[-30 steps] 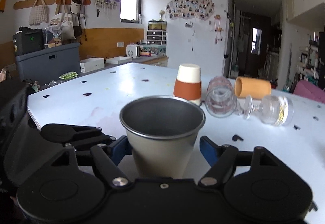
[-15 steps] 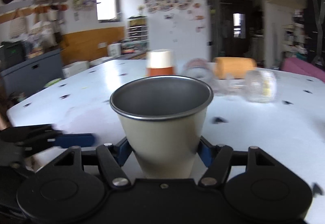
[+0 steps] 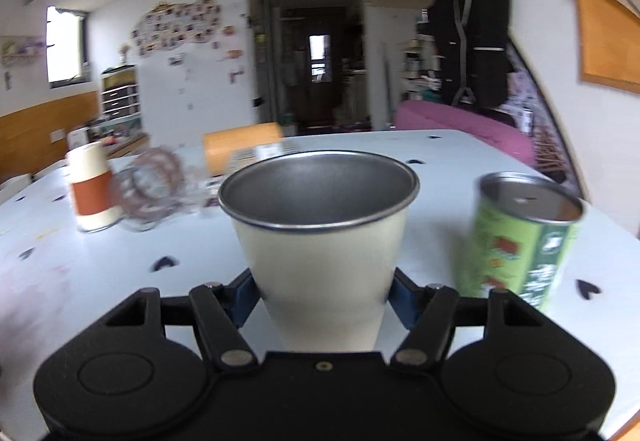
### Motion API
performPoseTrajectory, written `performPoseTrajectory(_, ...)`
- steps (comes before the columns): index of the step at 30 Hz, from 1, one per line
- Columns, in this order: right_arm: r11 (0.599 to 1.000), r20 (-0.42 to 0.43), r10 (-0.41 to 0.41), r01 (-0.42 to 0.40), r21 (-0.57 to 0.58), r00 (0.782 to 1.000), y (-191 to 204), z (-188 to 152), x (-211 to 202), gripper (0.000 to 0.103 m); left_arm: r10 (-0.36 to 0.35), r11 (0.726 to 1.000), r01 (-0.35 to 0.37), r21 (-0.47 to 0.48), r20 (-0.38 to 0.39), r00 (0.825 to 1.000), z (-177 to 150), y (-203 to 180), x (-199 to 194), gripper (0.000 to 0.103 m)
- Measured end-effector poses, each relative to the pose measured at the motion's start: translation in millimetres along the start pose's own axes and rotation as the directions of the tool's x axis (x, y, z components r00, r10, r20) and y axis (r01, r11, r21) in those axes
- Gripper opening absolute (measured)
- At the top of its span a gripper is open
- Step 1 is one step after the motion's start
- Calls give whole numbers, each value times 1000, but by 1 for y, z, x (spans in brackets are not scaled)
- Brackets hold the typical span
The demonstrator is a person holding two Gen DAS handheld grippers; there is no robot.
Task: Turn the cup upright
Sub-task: 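Carry the white cup with the right tool beside the green can, lower, open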
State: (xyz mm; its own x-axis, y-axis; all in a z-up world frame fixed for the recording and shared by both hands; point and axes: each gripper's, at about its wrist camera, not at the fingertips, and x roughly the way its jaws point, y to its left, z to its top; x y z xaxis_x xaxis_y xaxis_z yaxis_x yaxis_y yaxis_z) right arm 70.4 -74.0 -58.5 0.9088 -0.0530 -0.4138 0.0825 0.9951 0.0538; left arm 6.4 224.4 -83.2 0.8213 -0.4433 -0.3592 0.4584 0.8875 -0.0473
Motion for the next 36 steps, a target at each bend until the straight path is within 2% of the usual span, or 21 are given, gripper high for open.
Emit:
performPoseTrajectory(20, 990, 36, -128, 125, 66, 991, -59, 1, 8, 68, -2, 1000, 2, -7, 4, 1000, 2, -3, 2, 71)
performPoseTrajectory(27, 985, 36, -155, 152, 77, 987, -75, 4, 13, 68, -1, 1000, 1, -8, 6, 1000, 2, -3, 2, 71)
performPoseTrajectory(30, 987, 39, -141, 137, 85, 989, -80, 4, 12, 68, 2, 1000, -2, -14, 8, 1000, 3, -3, 2, 71)
performPoseTrajectory(32, 985, 33, -128, 123, 124, 991, -84, 3, 9, 76, 5, 1000, -5, -23, 9, 1000, 6, -4, 3, 71)
performPoseTrajectory(33, 983, 33, -122, 116, 146, 992, -85, 2, 6, 85, 5, 1000, -4, -26, 10, 1000, 8, -6, 3, 72)
performPoseTrajectory(36, 980, 40, -118, 110, 165, 992, -80, -3, -11, 88, 9, 1000, -9, -28, 16, 1000, 15, -10, 5, 74)
